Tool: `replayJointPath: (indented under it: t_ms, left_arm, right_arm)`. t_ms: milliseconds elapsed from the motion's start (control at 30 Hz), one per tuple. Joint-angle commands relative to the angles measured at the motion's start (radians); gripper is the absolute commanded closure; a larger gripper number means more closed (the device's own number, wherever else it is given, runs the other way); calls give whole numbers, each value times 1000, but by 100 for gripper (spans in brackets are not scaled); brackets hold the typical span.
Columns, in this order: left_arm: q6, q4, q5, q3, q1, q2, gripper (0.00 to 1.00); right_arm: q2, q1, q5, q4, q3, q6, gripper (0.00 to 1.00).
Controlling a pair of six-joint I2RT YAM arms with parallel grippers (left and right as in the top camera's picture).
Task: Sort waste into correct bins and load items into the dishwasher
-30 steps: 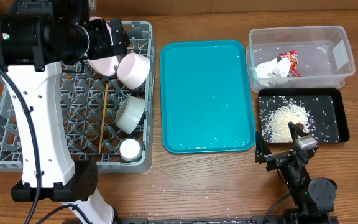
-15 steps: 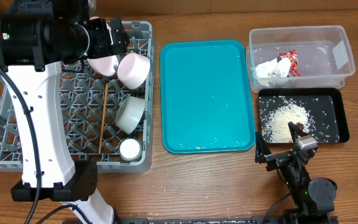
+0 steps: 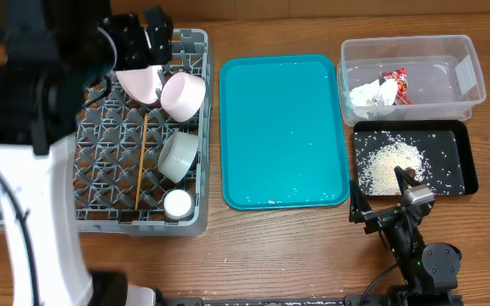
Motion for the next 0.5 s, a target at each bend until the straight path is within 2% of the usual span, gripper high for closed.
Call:
replayJointPath:
  t_ms: [0, 333, 367, 467]
  left_arm:
    - [-10, 131, -25, -227, -2, -150, 0]
    - [58, 577, -89, -894, 17, -566, 0]
    - [59, 681, -85, -1047, 39, -663, 0]
    - [58, 835, -73, -1272, 72, -809, 0]
  right_arm:
    - [-8, -2, 14, 6, -11, 3, 0]
    - [-8, -2, 14, 6, -11, 3, 0]
    - [-8, -2, 14, 6, -11, 3, 0]
    - [-8, -2, 14, 6, -11, 3, 0]
